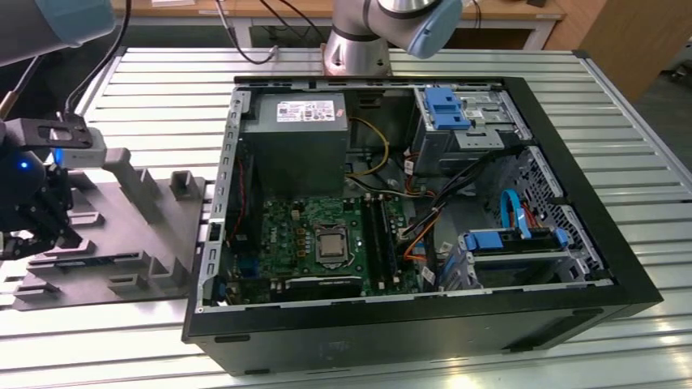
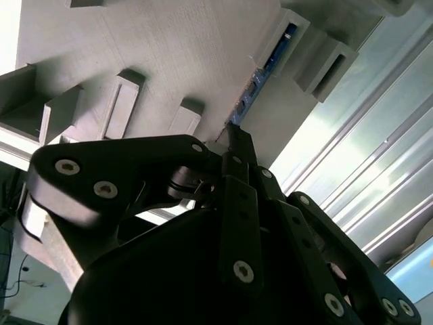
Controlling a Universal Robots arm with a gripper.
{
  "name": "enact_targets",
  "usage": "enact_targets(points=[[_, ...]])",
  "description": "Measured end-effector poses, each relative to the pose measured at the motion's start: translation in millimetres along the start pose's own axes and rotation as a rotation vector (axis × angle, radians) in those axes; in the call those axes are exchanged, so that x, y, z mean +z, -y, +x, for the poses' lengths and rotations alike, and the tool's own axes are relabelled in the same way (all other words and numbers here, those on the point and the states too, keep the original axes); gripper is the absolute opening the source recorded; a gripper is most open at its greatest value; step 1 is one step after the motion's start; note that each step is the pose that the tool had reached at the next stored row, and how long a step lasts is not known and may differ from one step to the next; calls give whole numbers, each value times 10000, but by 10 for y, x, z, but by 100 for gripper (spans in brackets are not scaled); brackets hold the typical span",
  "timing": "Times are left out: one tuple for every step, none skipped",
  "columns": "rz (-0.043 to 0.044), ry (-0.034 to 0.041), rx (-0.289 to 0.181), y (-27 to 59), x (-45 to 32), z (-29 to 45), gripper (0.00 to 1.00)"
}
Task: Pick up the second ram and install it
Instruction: 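Pick up the second ram and move it above second insertion slot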
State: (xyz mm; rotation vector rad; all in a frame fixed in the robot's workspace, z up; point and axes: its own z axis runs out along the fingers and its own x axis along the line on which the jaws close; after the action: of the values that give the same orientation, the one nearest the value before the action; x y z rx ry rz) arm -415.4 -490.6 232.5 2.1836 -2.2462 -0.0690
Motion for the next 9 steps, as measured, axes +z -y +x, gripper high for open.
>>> enact_targets(points=[[-1,0,0,0,10,4,11],[-2,-2,0,0,20,10,11],[-4,-3,0,0,27,16,11],[-4,-3,0,-1,32,25,11],[-3,-3,0,-1,37,37,11],[-2,-1,0,0,43,50,11],[-2,-1,0,0,48,61,11],[-3,-2,0,-1,55,70,11],[-2,-1,1,-1,64,75,11]])
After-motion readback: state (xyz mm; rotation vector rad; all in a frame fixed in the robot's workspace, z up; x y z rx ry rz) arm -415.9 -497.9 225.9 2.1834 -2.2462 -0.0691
